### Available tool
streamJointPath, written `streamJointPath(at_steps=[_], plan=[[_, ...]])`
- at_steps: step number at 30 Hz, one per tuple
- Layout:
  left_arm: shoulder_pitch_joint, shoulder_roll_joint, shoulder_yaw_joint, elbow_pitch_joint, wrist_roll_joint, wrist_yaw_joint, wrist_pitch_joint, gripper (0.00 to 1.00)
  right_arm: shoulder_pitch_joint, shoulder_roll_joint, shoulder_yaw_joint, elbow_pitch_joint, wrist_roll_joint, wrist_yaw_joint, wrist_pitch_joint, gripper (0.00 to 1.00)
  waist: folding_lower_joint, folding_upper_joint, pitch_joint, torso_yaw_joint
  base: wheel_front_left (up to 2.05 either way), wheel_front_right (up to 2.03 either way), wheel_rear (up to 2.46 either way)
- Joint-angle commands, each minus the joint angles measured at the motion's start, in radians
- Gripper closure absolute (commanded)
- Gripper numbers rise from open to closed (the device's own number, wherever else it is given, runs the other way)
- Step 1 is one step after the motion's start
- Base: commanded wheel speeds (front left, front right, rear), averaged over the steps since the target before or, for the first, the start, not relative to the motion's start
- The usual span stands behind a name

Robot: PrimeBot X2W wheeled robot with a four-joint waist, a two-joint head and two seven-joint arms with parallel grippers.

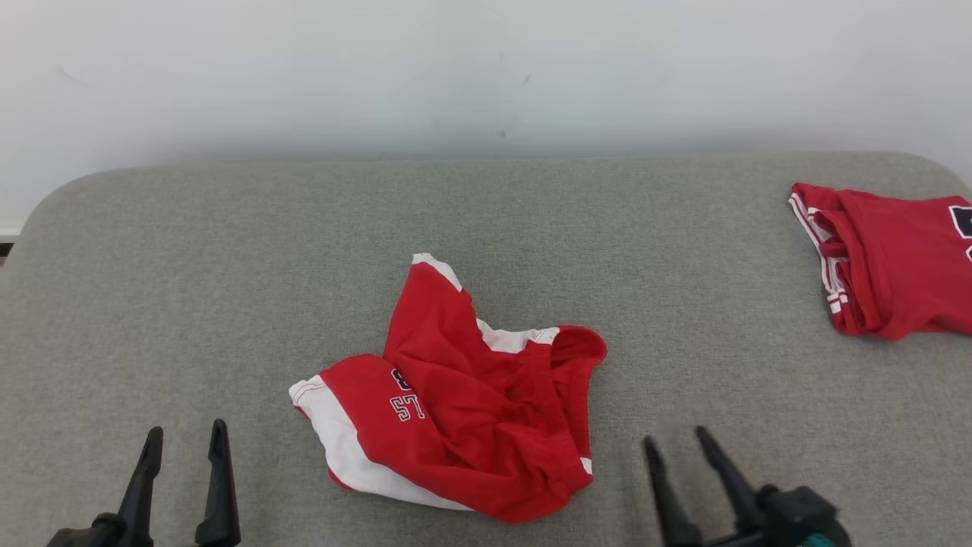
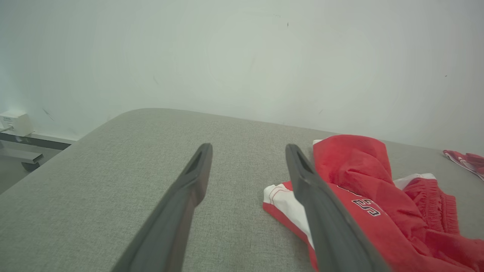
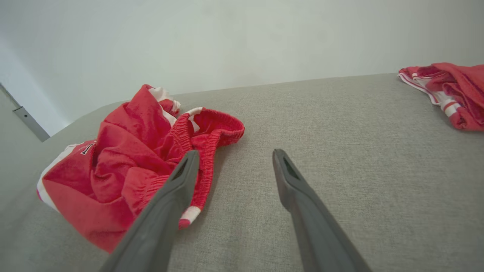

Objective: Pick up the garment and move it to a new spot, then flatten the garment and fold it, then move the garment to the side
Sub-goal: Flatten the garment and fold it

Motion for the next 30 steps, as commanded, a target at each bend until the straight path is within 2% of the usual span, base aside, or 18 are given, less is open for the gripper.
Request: streamJointPath(at_steps=[1,7,12,13,14,17,23,30], plan=[[-0.009,-0.005,0.0,-0.001,0.009,-0.005,0.0,0.0,-0.016,-0.011,0.032,0.013,0.015,-0.003,0.008,0.0,0.0,0.0,-0.004,0.006,0.0,0.0,0.0],[-0.016,-0.013,-0.028,0.0,0.013,-0.004,0.0,0.0,-0.078,-0.054,0.217,0.082,0.077,-0.003,0.047,0.0,0.0,0.0,-0.003,0.038,0.0,0.0,0.0],[-0.024,-0.011,-0.048,0.002,0.003,-0.005,0.0,0.0,-0.146,-0.078,0.321,0.169,0.125,-0.003,0.082,0.0,0.0,0.0,0.007,0.063,0.0,0.0,0.0],[-0.026,-0.011,-0.051,0.002,0.002,-0.005,0.0,0.0,-0.16,-0.082,0.337,0.185,0.137,-0.003,0.079,0.53,0.0,0.0,0.01,0.067,0.0,0.0,0.0],[-0.029,-0.011,-0.054,0.002,0.0,-0.005,0.0,0.0,-0.172,-0.084,0.354,0.202,0.146,-0.003,0.076,1.0,0.0,0.0,0.012,0.071,0.0,0.0,0.0],[-0.029,-0.008,-0.061,0.009,-0.004,-0.005,0.0,0.0,-0.203,-0.104,0.375,0.243,0.172,-0.003,0.052,1.0,0.0,0.0,0.014,0.075,0.0,0.0,0.0],[-0.004,-0.012,-0.052,0.018,-0.008,-0.005,0.0,0.0,-0.207,-0.135,0.345,0.27,0.202,-0.003,0.013,1.0,0.0,0.0,0.002,0.049,0.0,0.0,0.0],[0.002,-0.021,-0.061,0.021,-0.013,-0.005,0.0,0.0,-0.124,-0.205,0.26,0.206,0.199,-0.003,0.0,1.0,0.0,0.0,-0.009,-0.006,0.0,0.0,0.0]])
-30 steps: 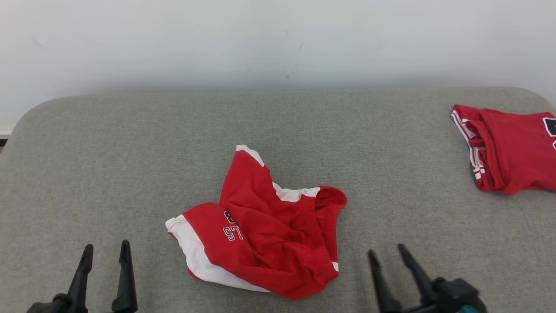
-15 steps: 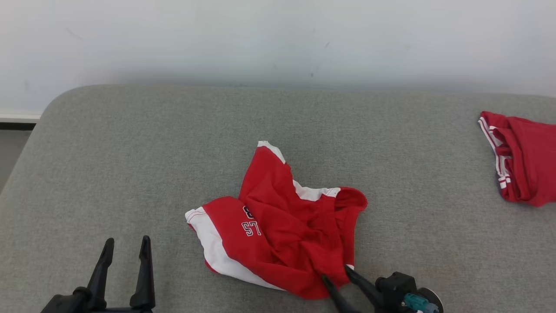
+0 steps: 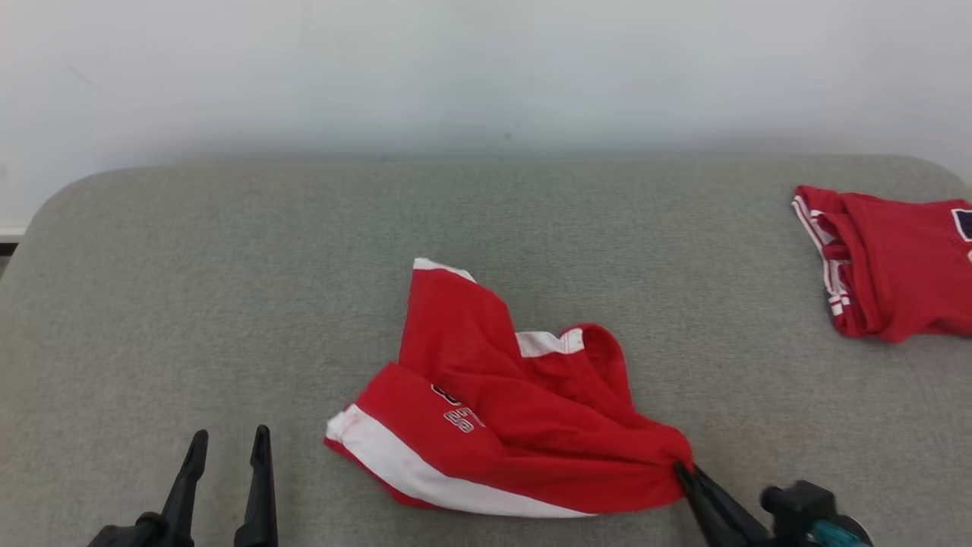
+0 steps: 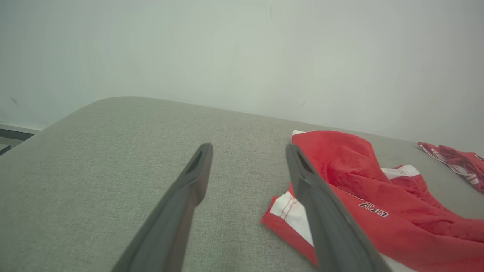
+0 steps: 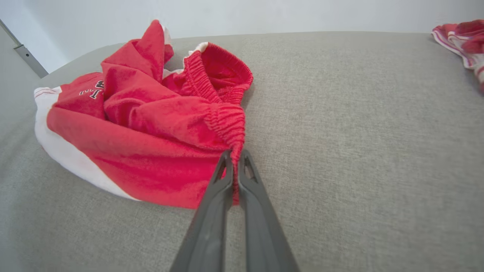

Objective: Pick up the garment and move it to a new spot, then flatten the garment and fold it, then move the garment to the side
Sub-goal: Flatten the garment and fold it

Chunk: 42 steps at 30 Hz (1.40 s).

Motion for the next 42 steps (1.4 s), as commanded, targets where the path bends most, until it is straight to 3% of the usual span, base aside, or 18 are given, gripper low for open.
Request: streamJointPath(at_steps=[1,10,18,25,37,38,39,42], plan=[[0.001,-0.003,-0.003,0.003,-0.004,0.002,0.0,0.0,0.039,-0.018,-0.02,-0.023,0.004,-0.003,-0.006,1.0,-0.0001,0.0,-0.008,-0.022,0.0,0.0,0.0],[-0.003,-0.008,-0.004,0.005,-0.007,0.002,0.0,0.0,0.177,-0.047,-0.098,-0.227,0.027,-0.003,0.044,1.0,-0.0001,0.0,-0.006,-0.035,0.0,0.0,0.0],[-0.029,-0.011,-0.023,0.012,-0.007,0.002,0.0,0.0,0.074,-0.029,-0.107,-0.305,0.029,-0.003,0.097,1.0,-0.0001,0.0,0.015,-0.003,0.0,0.0,0.0],[-0.068,-0.011,-0.05,0.024,-0.017,0.002,0.0,0.0,-0.1,-0.015,-0.13,-0.192,0.023,-0.003,0.13,1.0,-0.0001,0.0,0.05,0.064,0.0,0.0,0.0],[-0.084,-0.014,-0.062,0.041,-0.032,0.002,0.0,0.0,-0.314,0.041,-0.118,0.194,0.051,-0.003,0.089,1.0,-0.0001,0.0,0.076,0.116,0.0,0.0,0.0],[-0.085,-0.014,-0.063,0.044,-0.031,0.002,0.0,0.0,-0.325,0.046,-0.111,0.221,0.056,-0.003,0.079,0.95,-0.0001,0.0,0.075,0.116,0.0,0.0,0.0],[-0.087,-0.014,-0.063,0.045,-0.03,0.002,0.0,0.0,-0.335,0.051,-0.108,0.242,0.064,-0.003,0.068,0.0,-0.0001,0.0,0.074,0.114,0.0,0.0,0.0],[-0.087,-0.014,-0.062,0.048,-0.028,0.002,0.0,0.0,-0.345,0.06,-0.091,0.276,0.08,-0.003,0.031,0.0,-0.0001,0.0,0.067,0.099,0.0,0.0,0.0]])
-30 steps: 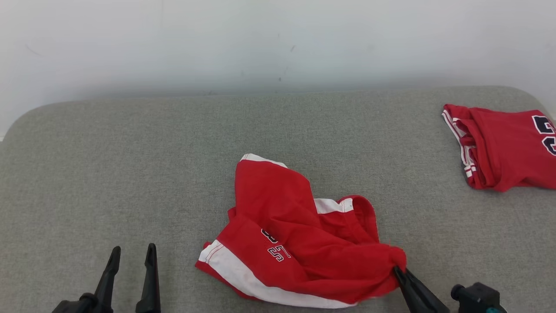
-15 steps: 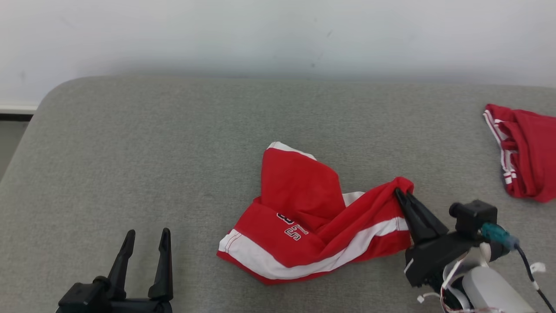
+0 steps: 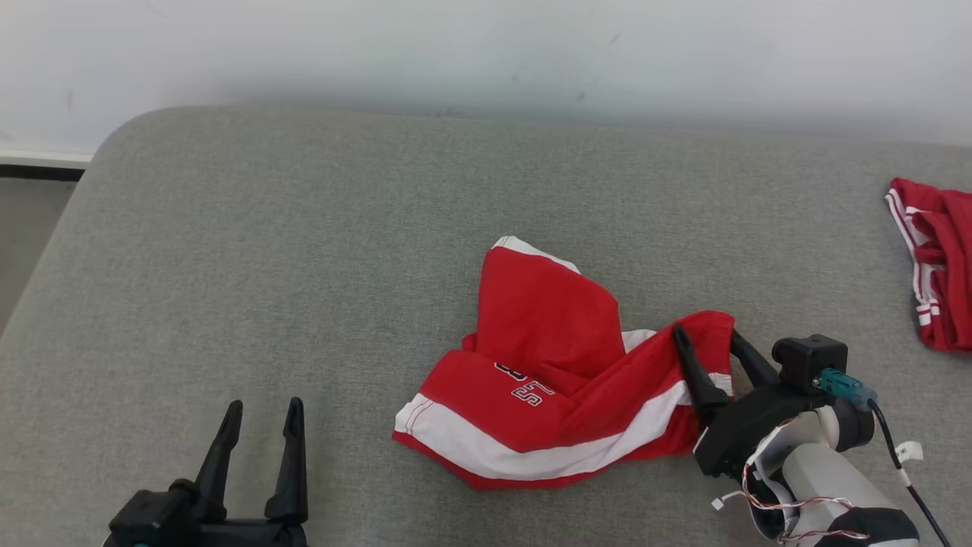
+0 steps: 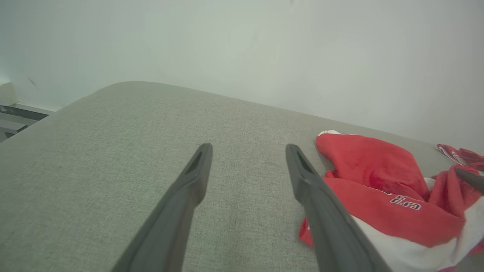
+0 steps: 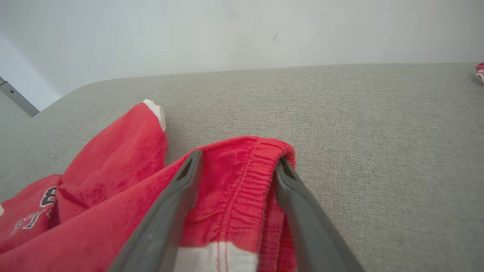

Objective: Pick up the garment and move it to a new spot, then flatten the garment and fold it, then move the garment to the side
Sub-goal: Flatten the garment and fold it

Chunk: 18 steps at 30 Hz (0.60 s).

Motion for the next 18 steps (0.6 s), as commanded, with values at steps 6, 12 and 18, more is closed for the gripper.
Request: streamJointPath(at_steps=[6,12,18], plan=[[0.004,0.01,-0.004,0.007,-0.005,0.002,0.0,0.0,0.045,-0.018,0.028,-0.046,0.031,-0.003,-0.04,0.0,-0.0001,0.0,-0.029,-0.053,0.0,0.0,0.0],[0.023,0.014,0.017,-0.001,0.003,0.002,0.0,0.0,0.178,-0.039,-0.044,-0.246,0.002,-0.003,-0.042,0.0,-0.0001,0.0,-0.056,-0.112,0.0,0.0,0.0],[0.039,0.026,0.04,-0.003,0.009,0.002,0.0,0.0,0.31,-0.036,-0.127,-0.396,-0.067,-0.003,-0.043,0.0,-0.0001,0.0,-0.082,-0.142,0.0,0.0,0.0]])
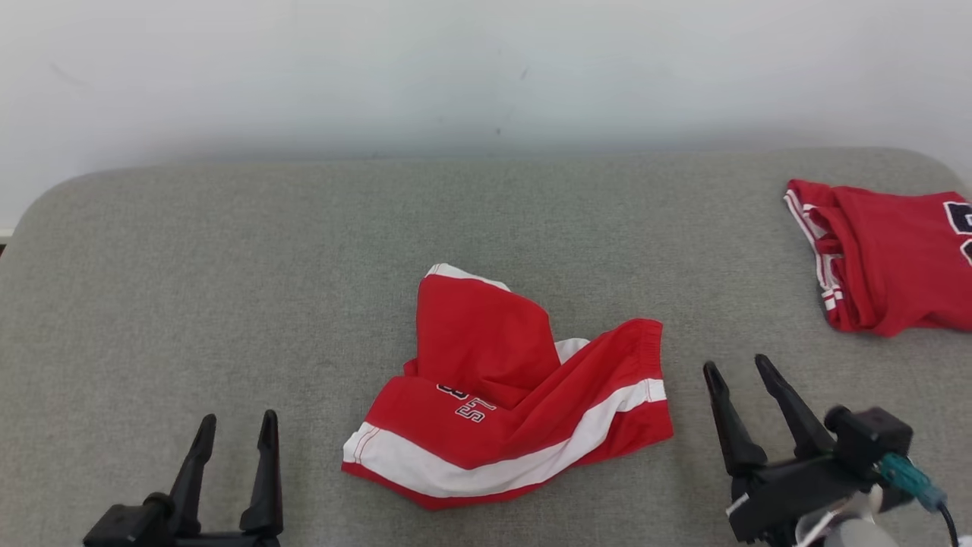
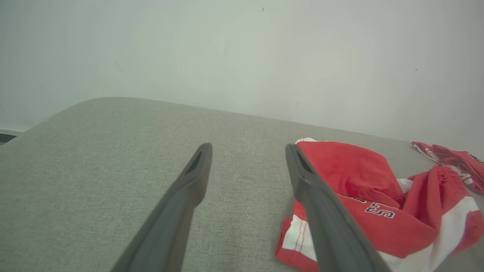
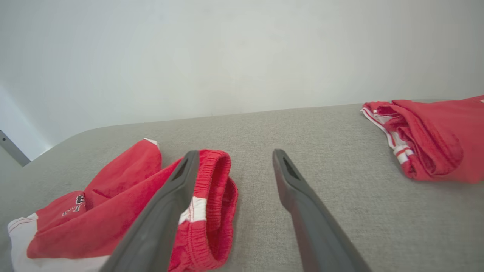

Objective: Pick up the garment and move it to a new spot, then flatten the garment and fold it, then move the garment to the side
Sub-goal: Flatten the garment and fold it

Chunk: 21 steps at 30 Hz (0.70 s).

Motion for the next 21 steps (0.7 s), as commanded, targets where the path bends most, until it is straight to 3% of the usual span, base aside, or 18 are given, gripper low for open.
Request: streamJointPath(at_steps=[1,8,21], plan=[[0.016,0.008,0.007,-0.004,0.004,0.002,0.0,0.0,0.033,0.002,-0.016,-0.022,-0.021,-0.003,-0.004,0.0,0.0,0.0,-0.02,-0.016,0.0,0.0,0.0],[0.048,0.015,0.045,-0.017,0.028,0.002,0.0,0.0,0.176,0.033,-0.111,-0.16,-0.086,-0.003,-0.003,0.0,0.0,0.0,-0.05,-0.029,0.0,0.0,0.0],[0.078,0.023,0.048,-0.016,0.087,0.002,0.0,0.0,0.3,0.098,-0.154,-0.266,-0.175,-0.003,-0.003,0.0,0.0,0.0,-0.062,-0.015,0.0,0.0,0.0]])
